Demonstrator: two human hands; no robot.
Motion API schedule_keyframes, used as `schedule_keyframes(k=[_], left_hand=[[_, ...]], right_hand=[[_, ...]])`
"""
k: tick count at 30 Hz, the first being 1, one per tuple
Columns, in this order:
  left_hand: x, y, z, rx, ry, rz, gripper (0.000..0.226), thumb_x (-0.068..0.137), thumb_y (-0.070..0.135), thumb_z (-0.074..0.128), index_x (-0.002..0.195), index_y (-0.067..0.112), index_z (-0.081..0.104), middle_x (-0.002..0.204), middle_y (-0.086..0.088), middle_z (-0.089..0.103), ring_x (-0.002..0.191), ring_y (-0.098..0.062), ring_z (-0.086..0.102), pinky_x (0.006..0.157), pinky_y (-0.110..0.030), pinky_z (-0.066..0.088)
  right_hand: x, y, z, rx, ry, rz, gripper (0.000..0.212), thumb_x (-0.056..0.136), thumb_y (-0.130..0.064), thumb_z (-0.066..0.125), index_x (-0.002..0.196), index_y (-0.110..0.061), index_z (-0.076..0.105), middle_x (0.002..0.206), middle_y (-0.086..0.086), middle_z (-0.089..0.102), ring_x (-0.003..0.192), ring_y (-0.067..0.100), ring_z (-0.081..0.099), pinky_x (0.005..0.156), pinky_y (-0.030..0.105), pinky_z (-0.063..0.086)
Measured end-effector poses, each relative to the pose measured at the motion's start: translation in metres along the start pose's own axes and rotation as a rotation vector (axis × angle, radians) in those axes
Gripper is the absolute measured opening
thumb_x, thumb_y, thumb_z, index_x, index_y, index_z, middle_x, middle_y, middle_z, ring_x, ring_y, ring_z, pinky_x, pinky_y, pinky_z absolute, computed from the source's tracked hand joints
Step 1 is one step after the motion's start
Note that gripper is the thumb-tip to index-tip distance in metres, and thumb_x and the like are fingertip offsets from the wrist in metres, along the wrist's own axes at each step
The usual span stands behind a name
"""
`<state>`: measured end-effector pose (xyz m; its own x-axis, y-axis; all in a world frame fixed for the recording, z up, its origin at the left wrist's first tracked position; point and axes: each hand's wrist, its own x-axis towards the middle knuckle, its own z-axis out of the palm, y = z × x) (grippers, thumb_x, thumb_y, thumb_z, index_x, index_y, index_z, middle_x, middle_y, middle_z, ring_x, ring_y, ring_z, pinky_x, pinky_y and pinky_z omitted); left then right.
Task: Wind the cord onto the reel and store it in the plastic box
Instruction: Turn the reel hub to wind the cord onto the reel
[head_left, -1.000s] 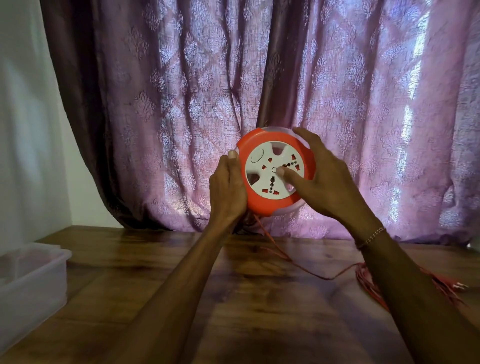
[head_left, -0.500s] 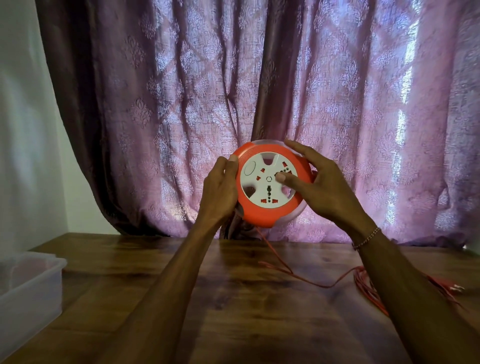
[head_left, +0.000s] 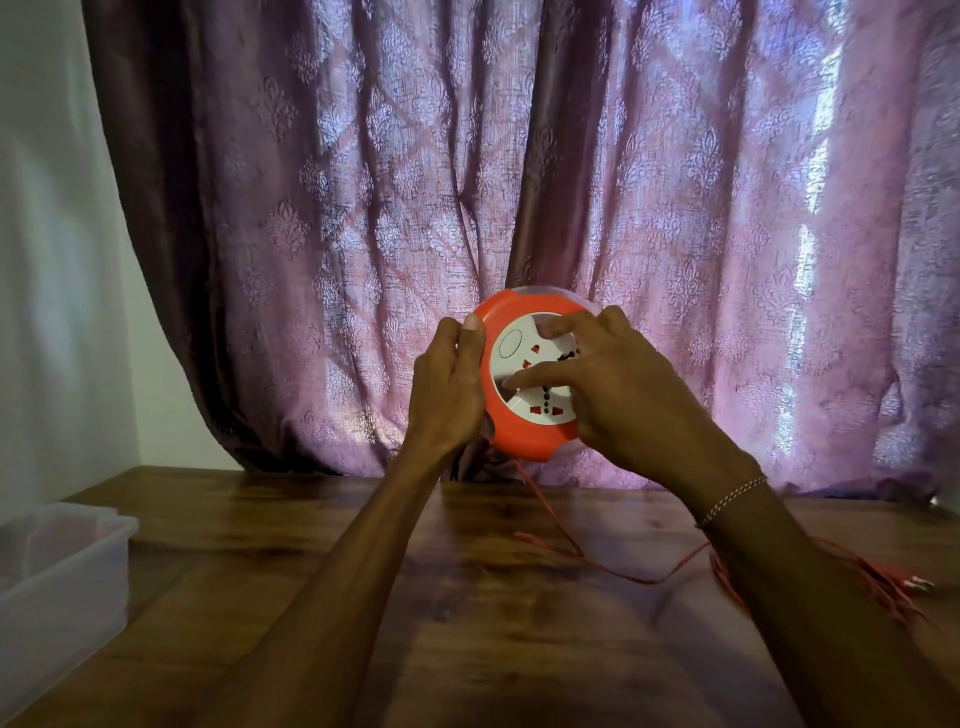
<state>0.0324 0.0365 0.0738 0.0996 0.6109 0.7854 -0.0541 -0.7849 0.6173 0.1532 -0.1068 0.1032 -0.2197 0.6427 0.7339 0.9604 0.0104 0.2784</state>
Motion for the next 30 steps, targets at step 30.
schedule_keyframes(k=[30], left_hand=[[-0.007,0.007,0.003,0.067,0.012,-0.021,0.046,0.101,0.059,0.032,0.078,0.021,0.043,0.07,-0.004,0.059,0.07,-0.03,0.06,0.073,-0.057,0.052]], right_hand=[[-0.003,-0.001,0.014,-0.079,0.051,0.124,0.056,0.076,-0.032,0.06,0.128,-0.054,0.056,0.117,0.006,0.058,0.101,0.028,0.05,0.076,0.038,0.044]])
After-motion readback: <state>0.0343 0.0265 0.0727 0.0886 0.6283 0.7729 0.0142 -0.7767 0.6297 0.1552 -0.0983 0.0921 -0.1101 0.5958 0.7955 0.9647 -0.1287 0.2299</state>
